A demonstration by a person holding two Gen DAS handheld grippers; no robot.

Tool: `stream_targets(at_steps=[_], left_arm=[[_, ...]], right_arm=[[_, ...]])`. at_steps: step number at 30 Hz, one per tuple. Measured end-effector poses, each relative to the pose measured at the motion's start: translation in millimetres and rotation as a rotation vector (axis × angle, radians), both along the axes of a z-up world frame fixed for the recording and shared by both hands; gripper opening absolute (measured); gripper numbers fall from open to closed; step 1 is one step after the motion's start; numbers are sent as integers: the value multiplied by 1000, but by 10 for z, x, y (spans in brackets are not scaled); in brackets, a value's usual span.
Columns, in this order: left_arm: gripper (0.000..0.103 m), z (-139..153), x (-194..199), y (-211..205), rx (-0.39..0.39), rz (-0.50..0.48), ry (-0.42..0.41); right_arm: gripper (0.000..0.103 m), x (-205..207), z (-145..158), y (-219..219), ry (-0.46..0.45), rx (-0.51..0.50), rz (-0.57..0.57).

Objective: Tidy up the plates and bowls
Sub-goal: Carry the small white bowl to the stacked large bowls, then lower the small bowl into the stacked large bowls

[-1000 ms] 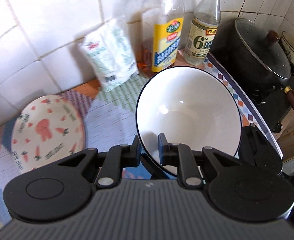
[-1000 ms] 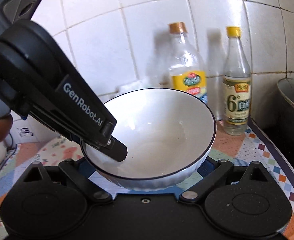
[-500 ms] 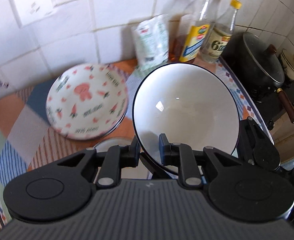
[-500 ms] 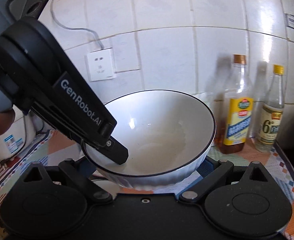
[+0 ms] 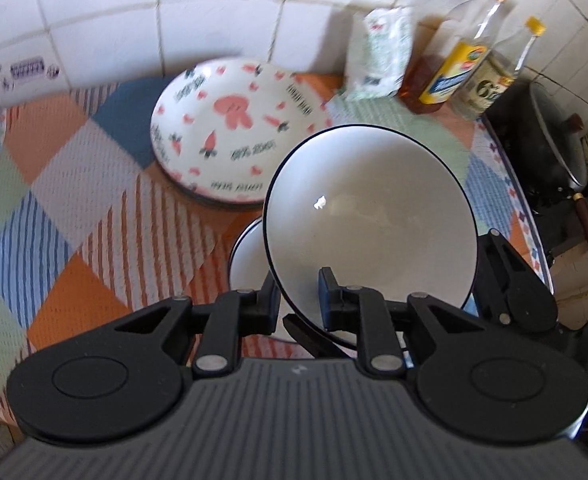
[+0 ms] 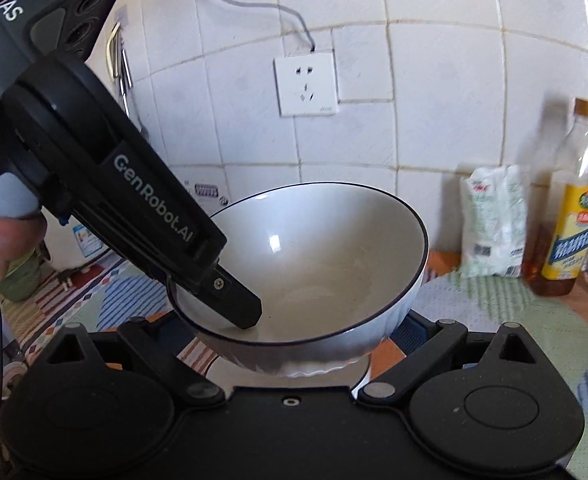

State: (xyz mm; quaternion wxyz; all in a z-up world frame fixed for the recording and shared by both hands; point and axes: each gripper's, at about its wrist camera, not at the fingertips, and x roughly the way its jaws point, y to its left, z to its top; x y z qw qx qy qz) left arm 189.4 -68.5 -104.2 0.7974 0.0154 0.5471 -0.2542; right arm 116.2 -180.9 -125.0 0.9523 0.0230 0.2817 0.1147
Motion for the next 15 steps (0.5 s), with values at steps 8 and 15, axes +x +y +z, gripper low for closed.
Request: stream_targets(at_steps=[8,15], left_arm=[[20,-326,136,165,-66,43,125],[21,-493,240,244,-113,83,183]], right_arm=[[100,6,-183,93,63,-4,38],[100,36,-261,162,90,-67,66]])
